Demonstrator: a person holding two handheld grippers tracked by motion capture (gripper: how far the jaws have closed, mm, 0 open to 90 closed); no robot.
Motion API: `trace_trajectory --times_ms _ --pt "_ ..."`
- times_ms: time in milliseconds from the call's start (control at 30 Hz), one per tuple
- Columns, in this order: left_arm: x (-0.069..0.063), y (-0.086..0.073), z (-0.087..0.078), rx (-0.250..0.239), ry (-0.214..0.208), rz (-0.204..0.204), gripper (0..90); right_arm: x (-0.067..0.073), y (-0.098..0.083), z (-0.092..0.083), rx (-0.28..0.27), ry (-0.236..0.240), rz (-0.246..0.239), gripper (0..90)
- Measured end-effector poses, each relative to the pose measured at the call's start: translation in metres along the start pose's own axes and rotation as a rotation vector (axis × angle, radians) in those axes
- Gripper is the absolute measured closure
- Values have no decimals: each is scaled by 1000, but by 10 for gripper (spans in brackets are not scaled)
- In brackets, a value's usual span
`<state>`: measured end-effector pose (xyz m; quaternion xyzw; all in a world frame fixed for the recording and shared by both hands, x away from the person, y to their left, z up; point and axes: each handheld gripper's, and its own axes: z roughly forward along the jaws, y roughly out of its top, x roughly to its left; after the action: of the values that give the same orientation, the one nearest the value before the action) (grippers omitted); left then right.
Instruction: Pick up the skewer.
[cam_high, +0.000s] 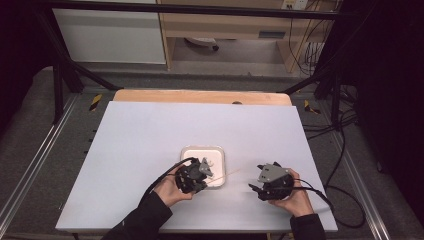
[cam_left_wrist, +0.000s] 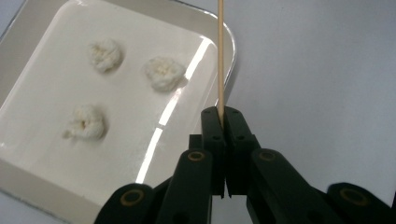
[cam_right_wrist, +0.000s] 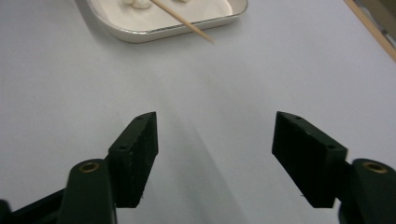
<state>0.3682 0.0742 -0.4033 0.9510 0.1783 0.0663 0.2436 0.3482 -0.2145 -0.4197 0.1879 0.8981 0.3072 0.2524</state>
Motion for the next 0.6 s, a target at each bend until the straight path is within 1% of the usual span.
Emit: trace_trajectory --times_ms 33,67,133,167,200,233,267,300,333,367,400,433,467,500,533,567,600 --pt "2 -7 -5 -24 7 -22 884 -1 -2 0 -10 1 55 283" --pt "2 -7 -5 -24 7 -22 885 -1 -2 0 -10 1 55 283" --pt "4 -14 -9 -49 14 -46 884 -2 -3 1 -9 9 107 260" --pt "6 -20 -13 -72 23 -63 884 -3 -3 2 3 18 146 233" --pt "6 -20 -13 -72 23 -63 884 -3 -3 3 12 17 162 223" --pt "7 -26 -16 -98 34 -85 884 -3 -3 3 15 19 178 212" --pt "7 -26 -16 -98 34 -85 884 -3 -3 3 15 19 178 212" --pt "8 -32 -19 -121 43 -109 884 -3 -2 5 17 22 208 171" --pt "8 -32 -19 -121 43 -109 884 -3 -2 5 18 23 224 151" --pt "9 -39 -21 -146 47 -142 884 -3 -1 6 17 31 241 132" --pt "9 -39 -21 -146 47 -142 884 -4 -1 6 14 35 260 112" --pt "11 -46 -23 -169 52 -169 884 -4 0 7 11 40 276 96" --pt "11 -46 -23 -169 52 -169 884 -4 0 7 11 40 276 96" --pt "12 -52 -25 -188 63 -195 884 -5 1 8 2 50 307 74" --pt "12 -52 -25 -188 63 -195 884 -6 2 9 -8 54 318 64" --pt "13 -59 -27 -208 74 -220 884 -6 3 10 -9 59 331 54" --pt "13 -59 -27 -208 74 -220 884 -6 4 10 -9 59 341 45"
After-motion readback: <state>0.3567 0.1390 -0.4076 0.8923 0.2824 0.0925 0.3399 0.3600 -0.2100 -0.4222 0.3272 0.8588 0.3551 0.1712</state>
